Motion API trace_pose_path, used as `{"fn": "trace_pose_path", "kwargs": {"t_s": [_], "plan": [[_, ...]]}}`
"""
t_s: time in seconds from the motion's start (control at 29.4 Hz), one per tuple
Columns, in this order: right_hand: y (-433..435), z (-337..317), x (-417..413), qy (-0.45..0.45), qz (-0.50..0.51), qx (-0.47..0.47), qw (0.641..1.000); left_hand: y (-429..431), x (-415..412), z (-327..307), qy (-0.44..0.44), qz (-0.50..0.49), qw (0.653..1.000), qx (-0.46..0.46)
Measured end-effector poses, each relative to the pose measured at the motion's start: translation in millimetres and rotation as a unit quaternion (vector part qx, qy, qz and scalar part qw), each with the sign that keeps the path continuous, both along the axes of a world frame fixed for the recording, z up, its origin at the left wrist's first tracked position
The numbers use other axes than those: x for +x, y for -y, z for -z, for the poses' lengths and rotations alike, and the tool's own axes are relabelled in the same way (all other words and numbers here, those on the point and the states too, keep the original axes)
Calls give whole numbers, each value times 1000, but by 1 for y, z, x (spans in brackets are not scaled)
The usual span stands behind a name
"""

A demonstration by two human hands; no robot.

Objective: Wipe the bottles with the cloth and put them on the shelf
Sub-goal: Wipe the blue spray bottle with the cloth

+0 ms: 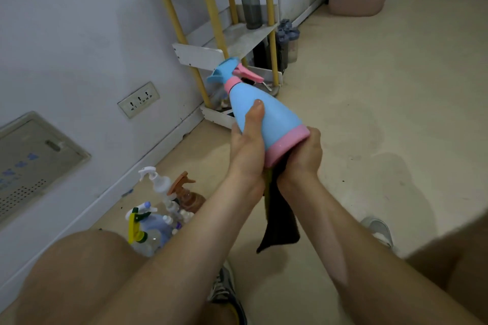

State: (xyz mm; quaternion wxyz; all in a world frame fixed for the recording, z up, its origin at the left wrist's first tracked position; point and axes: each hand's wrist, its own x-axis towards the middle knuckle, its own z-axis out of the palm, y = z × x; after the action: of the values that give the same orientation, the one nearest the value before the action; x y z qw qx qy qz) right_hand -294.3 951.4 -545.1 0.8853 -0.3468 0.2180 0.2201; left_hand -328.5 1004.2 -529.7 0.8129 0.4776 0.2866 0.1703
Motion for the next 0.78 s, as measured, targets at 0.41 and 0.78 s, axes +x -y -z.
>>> {"fn": "trace_pose_path", "kwargs": {"t_s": [0.41,0.78], "plan": [[-2,-22,-7,88,-68,-111,988,-23,1,2,-16,-49,985,166],[3,-18,-13,-12,-129,-62,990,-30,-4,30,17,-99,873,477]]}}
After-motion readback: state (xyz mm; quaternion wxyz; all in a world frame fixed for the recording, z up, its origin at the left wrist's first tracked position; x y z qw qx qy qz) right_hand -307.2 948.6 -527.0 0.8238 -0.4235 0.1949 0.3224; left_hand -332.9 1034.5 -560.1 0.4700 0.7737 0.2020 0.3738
